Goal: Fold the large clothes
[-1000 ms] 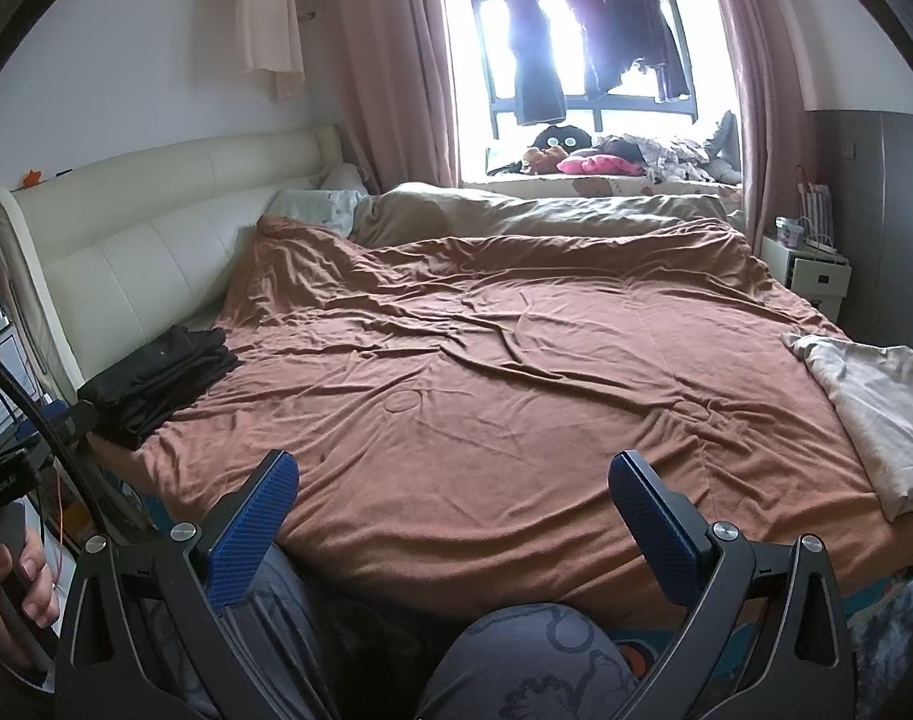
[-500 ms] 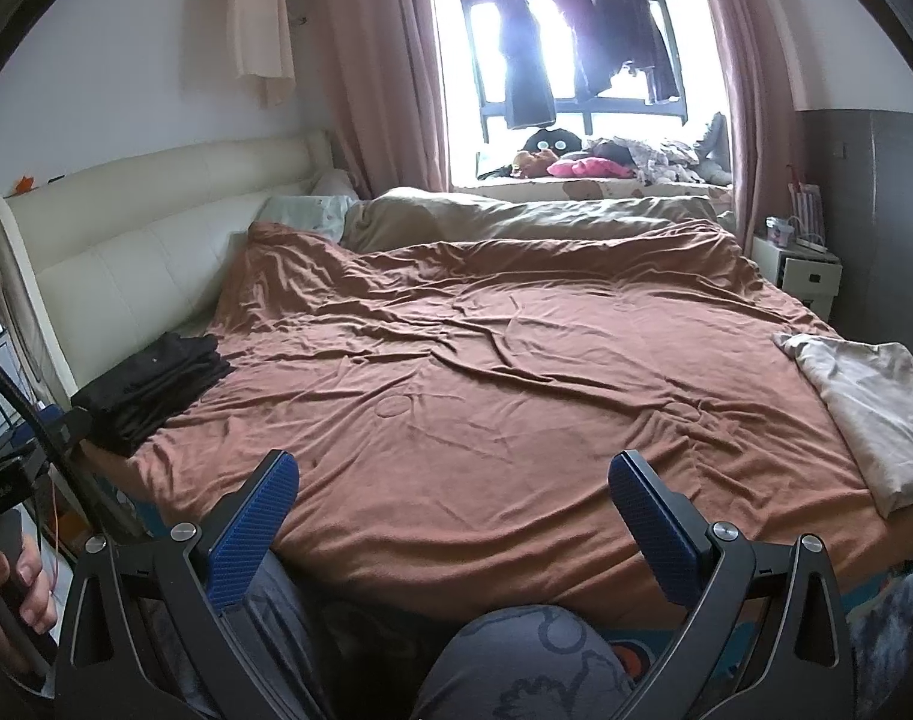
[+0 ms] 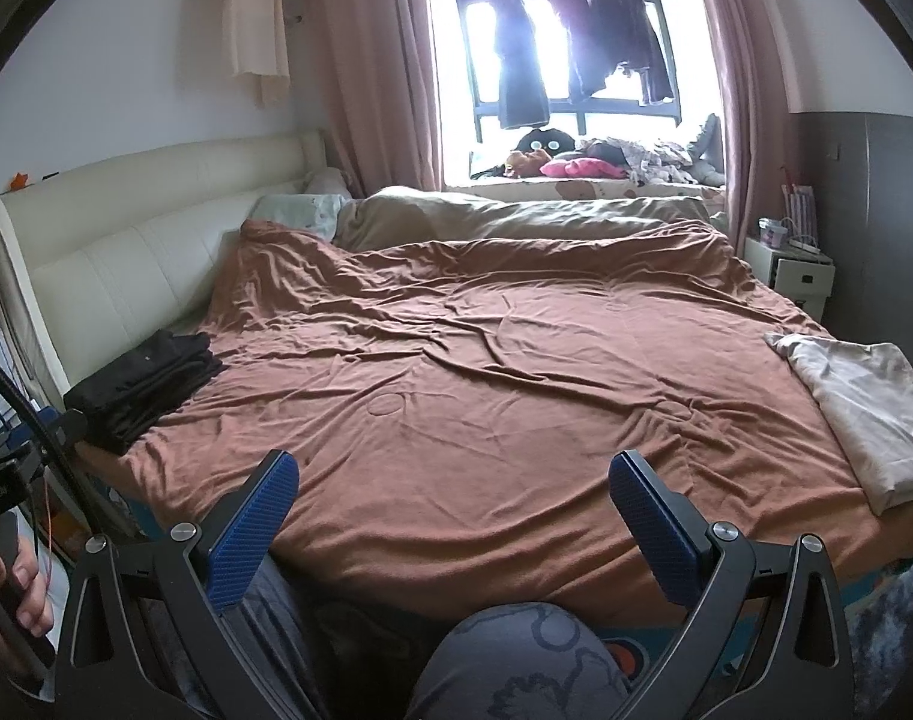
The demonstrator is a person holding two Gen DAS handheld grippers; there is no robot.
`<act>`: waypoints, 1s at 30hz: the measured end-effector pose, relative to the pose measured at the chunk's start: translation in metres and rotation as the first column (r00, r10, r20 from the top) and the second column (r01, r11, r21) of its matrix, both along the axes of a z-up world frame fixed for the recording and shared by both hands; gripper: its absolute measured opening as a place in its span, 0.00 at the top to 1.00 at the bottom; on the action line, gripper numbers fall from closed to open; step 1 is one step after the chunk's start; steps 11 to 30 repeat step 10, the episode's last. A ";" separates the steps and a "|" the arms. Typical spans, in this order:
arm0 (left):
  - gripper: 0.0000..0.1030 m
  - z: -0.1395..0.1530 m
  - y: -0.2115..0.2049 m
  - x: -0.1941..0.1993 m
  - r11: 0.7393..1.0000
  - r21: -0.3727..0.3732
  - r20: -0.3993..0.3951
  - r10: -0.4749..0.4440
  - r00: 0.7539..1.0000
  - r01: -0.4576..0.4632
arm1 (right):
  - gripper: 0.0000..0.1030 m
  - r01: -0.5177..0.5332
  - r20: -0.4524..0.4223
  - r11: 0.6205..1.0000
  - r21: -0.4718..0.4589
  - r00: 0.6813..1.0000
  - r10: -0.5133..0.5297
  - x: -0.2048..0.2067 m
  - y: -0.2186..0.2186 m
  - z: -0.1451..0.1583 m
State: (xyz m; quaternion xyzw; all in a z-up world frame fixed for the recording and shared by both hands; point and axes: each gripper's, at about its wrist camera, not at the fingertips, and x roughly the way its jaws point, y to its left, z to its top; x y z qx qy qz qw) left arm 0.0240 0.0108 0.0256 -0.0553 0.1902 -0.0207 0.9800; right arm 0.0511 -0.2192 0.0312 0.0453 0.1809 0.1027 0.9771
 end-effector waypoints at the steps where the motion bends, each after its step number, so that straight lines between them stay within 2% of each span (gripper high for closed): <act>1: 0.00 0.000 0.001 -0.001 1.000 0.000 0.004 0.000 1.000 0.000 | 0.00 0.000 0.000 1.000 -0.001 1.000 0.000 0.000 0.000 0.000; 5: 0.00 -0.001 0.001 -0.004 1.000 0.017 0.022 0.001 1.000 -0.001 | 0.00 0.000 -0.001 1.000 -0.003 1.000 0.000 0.000 0.000 0.000; 30: 0.00 -0.002 0.003 -0.003 1.000 0.014 0.020 -0.006 1.000 0.005 | 0.00 0.016 0.005 1.000 -0.019 1.000 -0.015 0.000 0.000 0.001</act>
